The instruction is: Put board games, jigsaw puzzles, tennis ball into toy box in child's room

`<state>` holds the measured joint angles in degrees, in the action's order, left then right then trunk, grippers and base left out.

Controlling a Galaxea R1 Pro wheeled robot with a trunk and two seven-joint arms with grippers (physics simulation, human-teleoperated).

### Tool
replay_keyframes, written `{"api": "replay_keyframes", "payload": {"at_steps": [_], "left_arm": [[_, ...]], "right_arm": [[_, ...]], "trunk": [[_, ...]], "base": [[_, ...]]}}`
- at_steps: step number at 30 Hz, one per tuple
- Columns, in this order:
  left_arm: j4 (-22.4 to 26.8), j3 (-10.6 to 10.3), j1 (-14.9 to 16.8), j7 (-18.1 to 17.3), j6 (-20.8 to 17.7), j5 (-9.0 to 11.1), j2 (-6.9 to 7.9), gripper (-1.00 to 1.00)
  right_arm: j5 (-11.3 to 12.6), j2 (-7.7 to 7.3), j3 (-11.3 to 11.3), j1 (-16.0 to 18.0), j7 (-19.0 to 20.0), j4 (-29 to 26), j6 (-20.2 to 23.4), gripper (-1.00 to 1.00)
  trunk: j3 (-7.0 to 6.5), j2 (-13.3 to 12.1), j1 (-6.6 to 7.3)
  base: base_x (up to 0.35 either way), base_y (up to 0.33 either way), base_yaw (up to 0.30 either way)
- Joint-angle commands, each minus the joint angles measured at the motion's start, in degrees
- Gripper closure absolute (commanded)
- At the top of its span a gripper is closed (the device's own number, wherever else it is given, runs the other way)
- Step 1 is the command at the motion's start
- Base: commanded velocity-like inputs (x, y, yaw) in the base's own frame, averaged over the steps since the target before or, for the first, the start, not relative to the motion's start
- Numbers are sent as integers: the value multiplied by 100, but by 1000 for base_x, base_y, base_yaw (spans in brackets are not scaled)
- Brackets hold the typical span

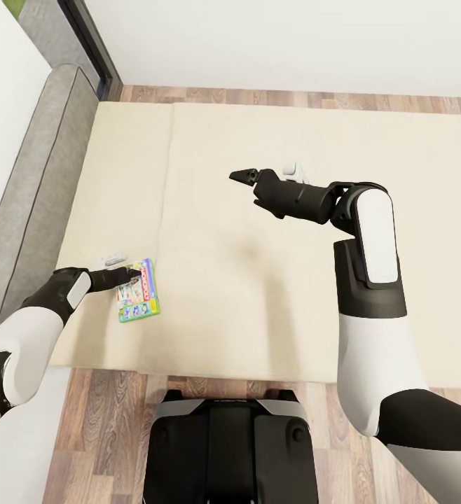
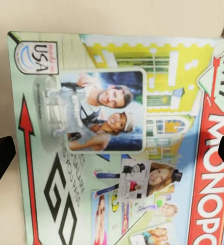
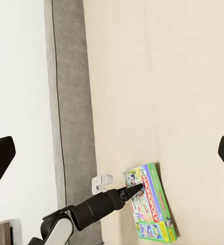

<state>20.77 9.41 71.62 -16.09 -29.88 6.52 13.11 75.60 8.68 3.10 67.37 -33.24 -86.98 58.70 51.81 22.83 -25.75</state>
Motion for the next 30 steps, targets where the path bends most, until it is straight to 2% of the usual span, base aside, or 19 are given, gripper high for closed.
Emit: {"api": "replay_keyframes", "payload": {"at_steps": [1, 10, 15, 19, 30], "left_arm": [[6, 26, 1, 1, -53, 51, -1, -100], [6, 26, 1, -38, -58, 51, -2, -100], [6, 20, 1, -434, -68, 48, -2, -100], [6, 18, 1, -558, -70, 50, -1, -100], [6, 19, 1, -629, -75, 51, 2, -100]], "right_arm": [[52, 0, -2, 4, -60, -3, 10, -100], [50, 2, -2, 4, -60, -3, 10, -100], [51, 2, -2, 4, -60, -3, 10, -100], [51, 1, -2, 4, -60, -3, 10, -100], [51, 1, -2, 4, -60, 3, 10, -100]], "trunk": [[6, 9, -3], [6, 9, -3], [6, 9, -3], [6, 9, -3], [6, 9, -3]], "base": [[0, -43, 0], [0, -10, 0], [0, 0, 0], [0, 0, 0], [0, 0, 0]]}}
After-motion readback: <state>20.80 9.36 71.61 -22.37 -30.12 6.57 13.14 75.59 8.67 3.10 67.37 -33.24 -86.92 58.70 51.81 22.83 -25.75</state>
